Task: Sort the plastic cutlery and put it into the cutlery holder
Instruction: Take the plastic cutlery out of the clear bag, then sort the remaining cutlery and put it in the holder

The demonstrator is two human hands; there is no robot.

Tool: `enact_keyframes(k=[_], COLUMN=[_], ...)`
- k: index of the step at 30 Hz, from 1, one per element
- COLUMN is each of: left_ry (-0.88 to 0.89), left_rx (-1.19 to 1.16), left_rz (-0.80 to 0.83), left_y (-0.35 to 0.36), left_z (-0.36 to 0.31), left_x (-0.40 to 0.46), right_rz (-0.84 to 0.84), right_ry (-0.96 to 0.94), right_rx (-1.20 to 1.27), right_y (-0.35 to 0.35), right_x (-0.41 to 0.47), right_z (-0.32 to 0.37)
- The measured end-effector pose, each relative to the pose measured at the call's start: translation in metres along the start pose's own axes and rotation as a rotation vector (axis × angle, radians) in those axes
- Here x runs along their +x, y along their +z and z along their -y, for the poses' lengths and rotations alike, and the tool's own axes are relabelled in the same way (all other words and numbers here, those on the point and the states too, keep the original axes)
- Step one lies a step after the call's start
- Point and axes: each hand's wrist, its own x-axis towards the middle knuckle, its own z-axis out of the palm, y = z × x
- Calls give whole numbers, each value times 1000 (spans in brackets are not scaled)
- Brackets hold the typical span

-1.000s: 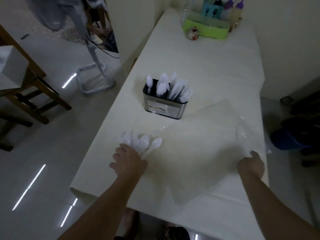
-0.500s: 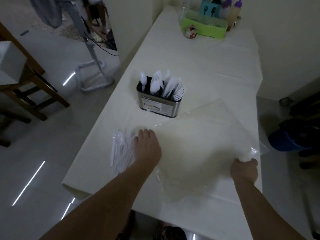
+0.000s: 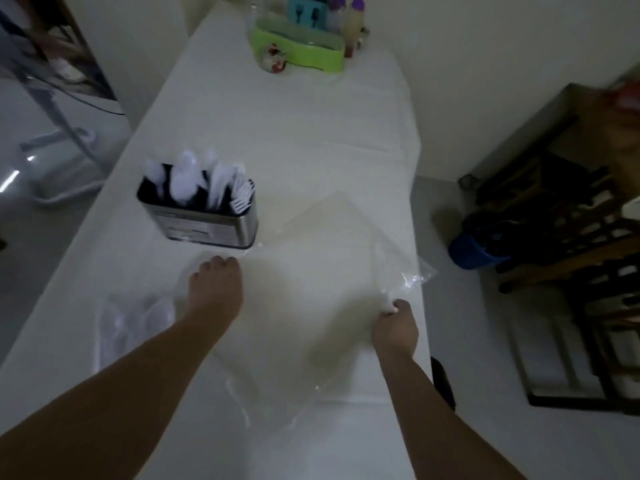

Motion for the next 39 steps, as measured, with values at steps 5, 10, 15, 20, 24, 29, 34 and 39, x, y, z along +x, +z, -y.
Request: enact_keyframes(k=[5, 10, 15, 20, 24, 29, 34, 39], left_ry=[-78, -146, -256, -323, -372, -391, -335, -181], left_rx=[-169, -551, -762, -855, -852, -861, -855, -702], left_rz=[28, 22, 84, 101, 102, 101, 112, 54], left_y=[2, 5, 2, 2, 3, 2, -4, -8], left_z=[-13, -37, -66, -90, -98, -98, -92, -74], left_x=[10, 16, 28, 41, 48, 50, 36, 1], right_rz=[-105, -205, -199, -76, 57, 154, 120, 141], right_ry=[-171, -244, -271, -365, -463, -621, -727, -797], right_rx=[-33, -16, 0, -29, -126, -378, -546, -533], right_y=[-8, -18, -29, -25, -12, 10, 22, 35], right_x=[38, 91, 134, 151, 133, 95, 51, 15], right_z=[24, 67, 104, 113, 96, 59, 28, 4])
